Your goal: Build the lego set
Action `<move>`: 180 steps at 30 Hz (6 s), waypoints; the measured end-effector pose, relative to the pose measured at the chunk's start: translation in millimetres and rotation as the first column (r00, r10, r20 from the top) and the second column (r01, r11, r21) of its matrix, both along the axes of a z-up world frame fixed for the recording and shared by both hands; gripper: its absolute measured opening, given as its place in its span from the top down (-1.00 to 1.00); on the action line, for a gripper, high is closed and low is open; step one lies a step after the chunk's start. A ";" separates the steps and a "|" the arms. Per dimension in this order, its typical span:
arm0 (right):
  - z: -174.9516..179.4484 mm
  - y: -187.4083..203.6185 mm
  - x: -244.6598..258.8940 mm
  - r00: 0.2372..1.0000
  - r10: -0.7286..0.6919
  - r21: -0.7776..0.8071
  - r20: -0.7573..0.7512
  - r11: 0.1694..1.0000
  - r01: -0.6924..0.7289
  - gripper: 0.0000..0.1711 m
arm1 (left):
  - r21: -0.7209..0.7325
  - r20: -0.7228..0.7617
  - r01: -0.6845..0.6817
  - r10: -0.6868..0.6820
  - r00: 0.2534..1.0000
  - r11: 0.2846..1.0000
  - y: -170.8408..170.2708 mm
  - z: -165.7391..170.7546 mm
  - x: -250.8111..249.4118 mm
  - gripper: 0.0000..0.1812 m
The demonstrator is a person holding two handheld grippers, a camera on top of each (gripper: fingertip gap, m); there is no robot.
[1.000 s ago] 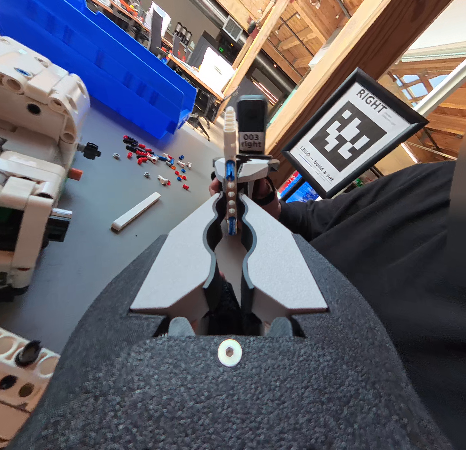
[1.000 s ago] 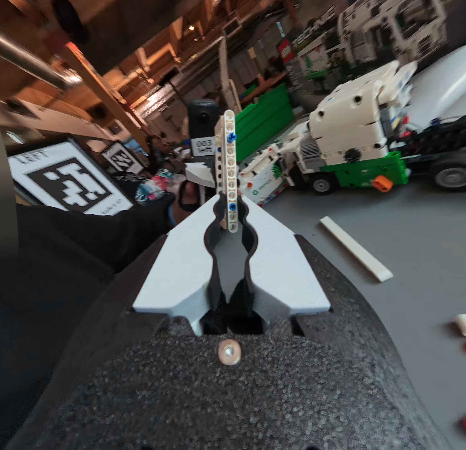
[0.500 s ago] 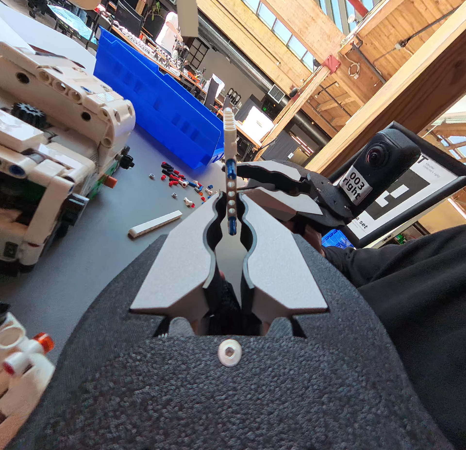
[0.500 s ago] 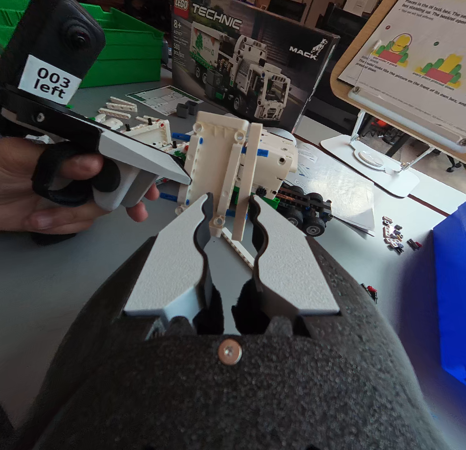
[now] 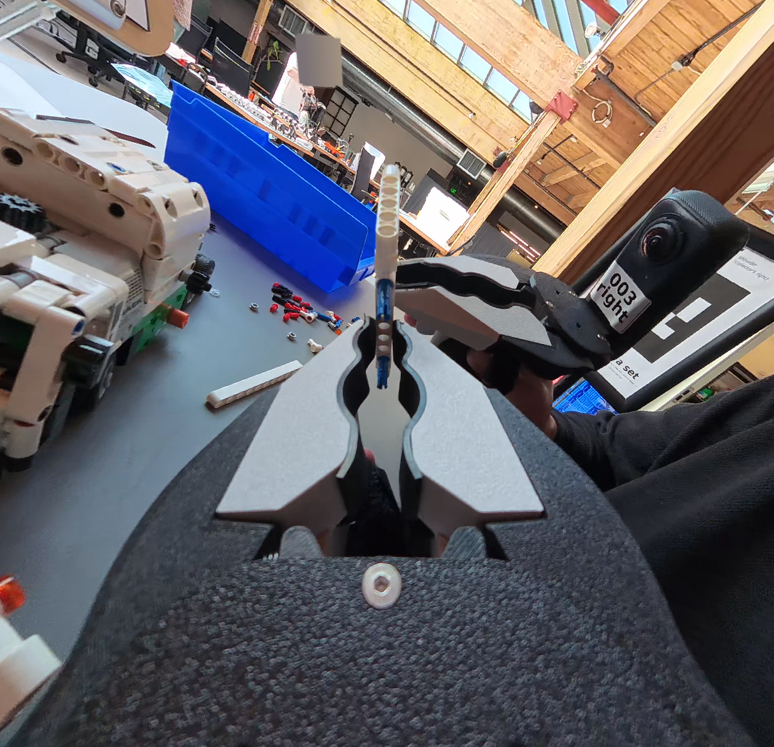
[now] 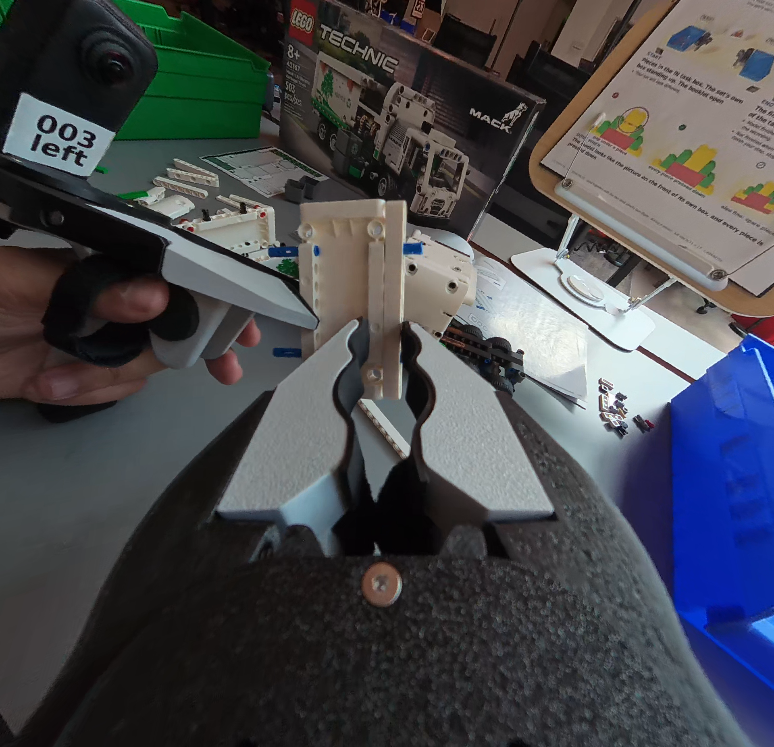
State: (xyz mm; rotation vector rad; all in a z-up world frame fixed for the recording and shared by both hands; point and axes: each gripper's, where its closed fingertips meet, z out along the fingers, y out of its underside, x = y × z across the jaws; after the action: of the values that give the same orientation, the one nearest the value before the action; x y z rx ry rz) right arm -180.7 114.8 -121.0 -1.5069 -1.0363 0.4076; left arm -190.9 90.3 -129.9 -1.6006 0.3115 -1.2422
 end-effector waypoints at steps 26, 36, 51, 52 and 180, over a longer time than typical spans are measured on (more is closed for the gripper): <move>17.9 -12.0 -2.0 0.999 0.051 0.042 -0.012 0.998 -0.050 0.82 | 0.035 -0.103 0.123 -0.119 0.988 0.992 -17.9 -4.0 17.5 0.94; 14.8 -9.1 -2.0 0.997 0.074 0.011 -0.016 0.997 -0.074 0.82 | -0.013 -0.067 0.138 -0.138 0.988 0.990 -14.6 -6.5 15.3 0.95; 3.5 -50.5 23.7 0.798 0.384 -0.552 -0.464 0.580 -0.600 0.72 | -0.057 0.006 0.383 -0.383 0.924 0.922 -45.0 -4.3 30.4 0.95; 3.8 -49.3 23.5 0.794 0.371 -0.555 -0.482 0.572 -0.604 0.72 | -0.049 -0.021 0.382 -0.383 0.923 0.923 -46.0 -5.8 31.6 0.95; -56.3 -36.0 41.1 0.915 0.345 -0.459 -0.210 0.791 -0.404 0.94 | 0.545 -0.758 0.569 0.652 0.021 0.616 1.7 -23.7 58.8 0.94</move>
State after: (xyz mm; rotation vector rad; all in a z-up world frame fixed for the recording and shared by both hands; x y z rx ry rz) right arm -139.6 78.9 -177.2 -1.6935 -1.1991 1.1055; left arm -132.1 92.0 -153.6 -1.2437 1.5341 0.5987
